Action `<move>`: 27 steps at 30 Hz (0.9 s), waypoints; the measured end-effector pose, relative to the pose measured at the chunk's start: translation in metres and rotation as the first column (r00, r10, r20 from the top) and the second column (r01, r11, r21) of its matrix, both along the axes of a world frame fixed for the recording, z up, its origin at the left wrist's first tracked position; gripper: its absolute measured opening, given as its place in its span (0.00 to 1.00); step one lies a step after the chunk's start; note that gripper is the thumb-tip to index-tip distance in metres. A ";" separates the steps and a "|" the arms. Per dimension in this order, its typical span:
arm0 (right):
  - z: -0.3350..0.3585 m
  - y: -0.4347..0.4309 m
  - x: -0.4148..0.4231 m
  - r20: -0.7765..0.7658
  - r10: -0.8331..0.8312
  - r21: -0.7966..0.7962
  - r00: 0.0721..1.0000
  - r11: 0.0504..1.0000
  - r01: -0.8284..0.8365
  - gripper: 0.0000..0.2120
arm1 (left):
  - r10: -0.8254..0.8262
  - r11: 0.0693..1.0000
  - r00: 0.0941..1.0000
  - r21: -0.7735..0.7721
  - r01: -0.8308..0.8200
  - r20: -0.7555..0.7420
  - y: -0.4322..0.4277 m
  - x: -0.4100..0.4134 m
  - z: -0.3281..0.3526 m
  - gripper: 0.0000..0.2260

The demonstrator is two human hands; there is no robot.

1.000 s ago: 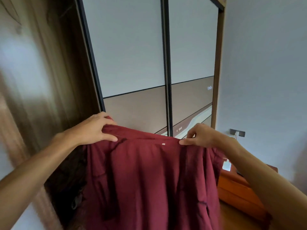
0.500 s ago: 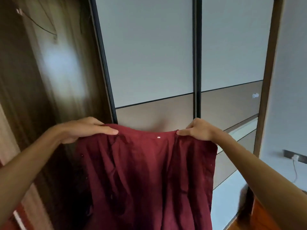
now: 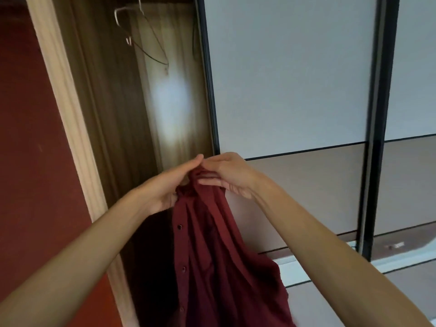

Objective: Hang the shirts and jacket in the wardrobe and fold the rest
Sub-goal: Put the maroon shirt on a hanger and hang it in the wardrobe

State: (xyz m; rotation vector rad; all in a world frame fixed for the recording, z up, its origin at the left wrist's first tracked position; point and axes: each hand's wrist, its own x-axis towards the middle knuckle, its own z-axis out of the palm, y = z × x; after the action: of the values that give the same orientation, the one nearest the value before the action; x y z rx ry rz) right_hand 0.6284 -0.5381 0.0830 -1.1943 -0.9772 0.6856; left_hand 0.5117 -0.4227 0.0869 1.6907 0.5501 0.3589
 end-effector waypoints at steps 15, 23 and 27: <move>-0.060 0.012 0.087 0.760 -0.217 0.446 -0.613 0.860 0.247 0.12 | 0.359 0.927 0.910 -0.194 -0.321 0.208 0.048 0.046 -0.018 0.07; -0.064 -0.014 0.119 0.741 -0.204 0.483 -0.639 0.824 0.296 0.13 | 0.256 0.952 0.941 -0.224 -0.207 0.222 0.037 0.098 -0.028 0.04; -0.066 -0.037 0.136 0.724 -0.109 0.478 -0.681 0.792 0.381 0.16 | 0.178 0.963 0.963 -0.236 -0.128 0.203 0.034 0.122 -0.036 0.06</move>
State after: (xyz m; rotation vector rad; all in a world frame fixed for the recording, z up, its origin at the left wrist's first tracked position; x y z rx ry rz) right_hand 0.7645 -0.5746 0.0173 -2.1435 -1.8041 -1.6673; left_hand 0.6337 -0.3890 0.0510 1.3754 0.5348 0.5717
